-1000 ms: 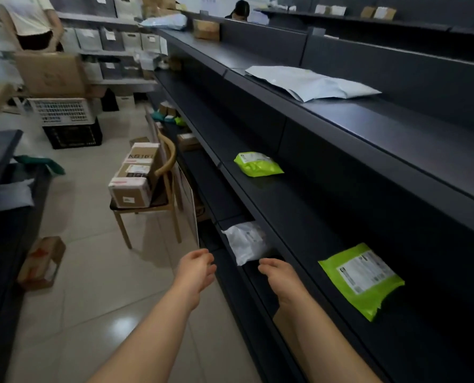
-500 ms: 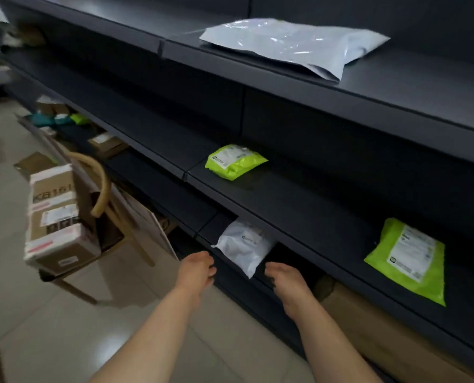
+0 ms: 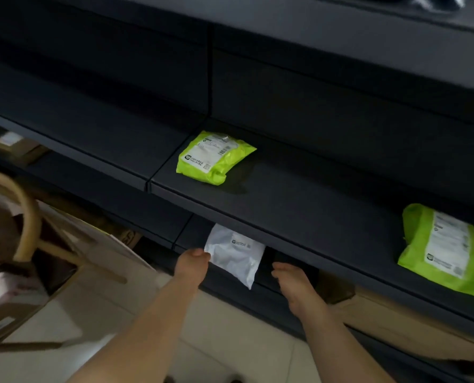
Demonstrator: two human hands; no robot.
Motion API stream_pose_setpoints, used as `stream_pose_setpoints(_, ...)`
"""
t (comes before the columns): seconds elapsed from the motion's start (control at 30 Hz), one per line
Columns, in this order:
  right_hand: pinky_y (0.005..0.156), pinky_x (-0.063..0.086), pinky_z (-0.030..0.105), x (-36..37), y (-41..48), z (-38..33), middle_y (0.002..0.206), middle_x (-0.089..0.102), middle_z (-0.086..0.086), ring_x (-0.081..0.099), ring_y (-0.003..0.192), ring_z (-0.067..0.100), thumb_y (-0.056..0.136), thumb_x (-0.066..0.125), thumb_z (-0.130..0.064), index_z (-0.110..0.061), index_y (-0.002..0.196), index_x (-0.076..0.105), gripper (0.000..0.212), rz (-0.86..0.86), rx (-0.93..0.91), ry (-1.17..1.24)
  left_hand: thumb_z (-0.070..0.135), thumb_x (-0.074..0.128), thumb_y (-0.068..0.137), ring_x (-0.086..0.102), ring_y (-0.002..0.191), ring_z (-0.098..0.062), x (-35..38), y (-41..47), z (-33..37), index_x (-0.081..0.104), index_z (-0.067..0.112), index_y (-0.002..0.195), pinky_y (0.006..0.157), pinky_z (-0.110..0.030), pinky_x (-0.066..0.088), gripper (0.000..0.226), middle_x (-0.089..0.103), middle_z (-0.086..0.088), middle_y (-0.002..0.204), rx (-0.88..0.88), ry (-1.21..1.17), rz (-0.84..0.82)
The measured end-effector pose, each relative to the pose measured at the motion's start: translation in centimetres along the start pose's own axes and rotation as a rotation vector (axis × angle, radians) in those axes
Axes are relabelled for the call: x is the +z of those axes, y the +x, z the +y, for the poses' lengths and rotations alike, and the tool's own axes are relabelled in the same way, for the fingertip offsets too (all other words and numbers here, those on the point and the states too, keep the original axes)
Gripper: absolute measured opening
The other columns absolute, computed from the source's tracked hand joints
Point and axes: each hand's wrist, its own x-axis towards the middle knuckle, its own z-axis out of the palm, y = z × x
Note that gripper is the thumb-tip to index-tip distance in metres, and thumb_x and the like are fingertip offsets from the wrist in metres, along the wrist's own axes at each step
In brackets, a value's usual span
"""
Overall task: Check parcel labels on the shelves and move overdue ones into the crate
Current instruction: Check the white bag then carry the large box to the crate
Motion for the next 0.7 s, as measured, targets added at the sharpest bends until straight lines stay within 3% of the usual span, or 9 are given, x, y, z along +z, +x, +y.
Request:
stream_pose_setpoints(0.1, 0.107, 0.035, 0.032, 1.7, 2.2, 0.8, 0.144, 0.048, 0.010, 0.047, 0.127, 0.025, 0.096, 0.051, -0.008, -0.010, 0.141, 0.048, 0.045, 0.046, 0.041, 0.051, 0.008, 0.052, 0.090, 0.047, 0.065, -0.019, -0.5, 3.7, -0.1, 0.055, 0.008, 0.072, 0.070, -0.030, 0.037, 0.018, 0.052, -0.010, 0.072, 0.002, 0.094, -0.003)
stream_pose_setpoints(0.17, 0.106, 0.038, 0.035, 2.9, 3.8, 1.3, 0.138, 0.053, 0.016, 0.050, 0.124, 0.027, 0.096, 0.052, -0.007, -0.004, 0.136, 0.052, 0.040, 0.090, 0.044, 0.067, 0.012, 0.054, 0.090, 0.057, 0.082, -0.030, -0.6, 6.3, -0.4, 0.061, 0.001, 0.092, 0.071, -0.029, 0.041, 0.013, 0.060, -0.020, 0.091, 0.017, 0.153, -0.034)
stream_pose_setpoints(0.23, 0.106, 0.039, 0.036, 4.3, 5.7, 1.7, 0.136, 0.054, 0.015, 0.050, 0.125, 0.032, 0.097, 0.050, -0.007, 0.003, 0.132, 0.052, 0.036, 0.126, 0.028, 0.089, 0.016, 0.057, 0.090, 0.059, 0.108, -0.037, -0.4, 9.4, -1.3, 0.056, -0.005, 0.120, 0.088, -0.037, 0.048, 0.037, 0.062, -0.024, 0.119, 0.031, 0.189, -0.056)
stream_pose_setpoints(0.3, 0.098, 0.042, 0.033, 5.9, 8.0, 2.2, 0.135, 0.056, 0.015, 0.056, 0.114, 0.028, 0.097, 0.052, -0.010, -0.001, 0.135, 0.051, 0.039, 0.140, 0.013, 0.128, 0.021, 0.060, 0.089, 0.054, 0.118, -0.042, -0.1, 12.1, -2.2, 0.047, -0.006, 0.132, 0.098, -0.045, 0.045, 0.052, 0.055, -0.029, 0.129, 0.060, 0.216, -0.080)
stream_pose_setpoints(0.37, 0.089, 0.042, 0.028, 7.5, 11.5, 3.0, 0.126, 0.059, 0.011, 0.055, 0.099, 0.020, 0.095, 0.058, -0.015, -0.007, 0.140, 0.045, 0.048, 0.156, -0.025, 0.169, 0.027, 0.066, 0.087, 0.056, 0.117, -0.039, 0.4, 14.9, -3.2, 0.042, 0.000, 0.140, 0.096, -0.043, 0.047, 0.064, 0.056, -0.027, 0.129, 0.093, 0.215, -0.109)
stream_pose_setpoints(0.43, 0.084, 0.046, 0.029, 8.6, 15.5, 3.8, 0.117, 0.061, 0.007, 0.059, 0.098, 0.022, 0.090, 0.064, -0.022, -0.011, 0.143, 0.041, 0.059, 0.186, -0.056, 0.212, 0.030, 0.068, 0.086, 0.063, 0.104, -0.032, 1.2, 17.4, -4.0, 0.041, 0.004, 0.141, 0.075, -0.030, 0.052, 0.066, 0.060, -0.022, 0.126, 0.130, 0.194, -0.159)
stream_pose_setpoints(0.5, 0.083, 0.052, 0.033, 9.3, 19.3, 4.7, 0.122, 0.062, 0.010, 0.063, 0.103, 0.027, 0.085, 0.070, -0.029, -0.014, 0.144, 0.040, 0.068, 0.204, -0.081, 0.244, 0.026, 0.068, 0.086, 0.064, 0.082, -0.022, 2.1, 19.9, -4.6, 0.044, 0.002, 0.136, 0.058, -0.024, 0.047, 0.060, 0.064, -0.017, 0.116, 0.171, 0.143, -0.210)
stream_pose_setpoints(0.63, 0.094, 0.053, 0.047, 9.4, 24.6, 5.9, 0.132, 0.057, 0.012, 0.061, 0.111, 0.033, 0.061, 0.083, -0.042, -0.018, 0.147, 0.035, 0.102, 0.192, -0.175, 0.321, 0.022, 0.076, 0.080, 0.063, 0.091, -0.023, 4.3, 24.0, -5.7, 0.044, 0.005, 0.137, 0.072, -0.031, 0.052, 0.068, 0.064, -0.008, 0.111, 0.242, 0.048, -0.321)
stream_pose_setpoints(0.7, 0.096, 0.052, 0.048, 9.6, 26.1, 6.5, 0.132, 0.058, 0.011, 0.061, 0.112, 0.030, 0.066, 0.084, -0.039, -0.017, 0.146, 0.035, 0.097, 0.154, -0.234, 0.336, 0.027, 0.081, 0.073, 0.063, 0.099, -0.024, 5.2, 26.2, -6.7, 0.046, 0.010, 0.135, 0.083, -0.036, 0.053, 0.073, 0.063, -0.007, 0.115, 0.306, 0.099, -0.335)
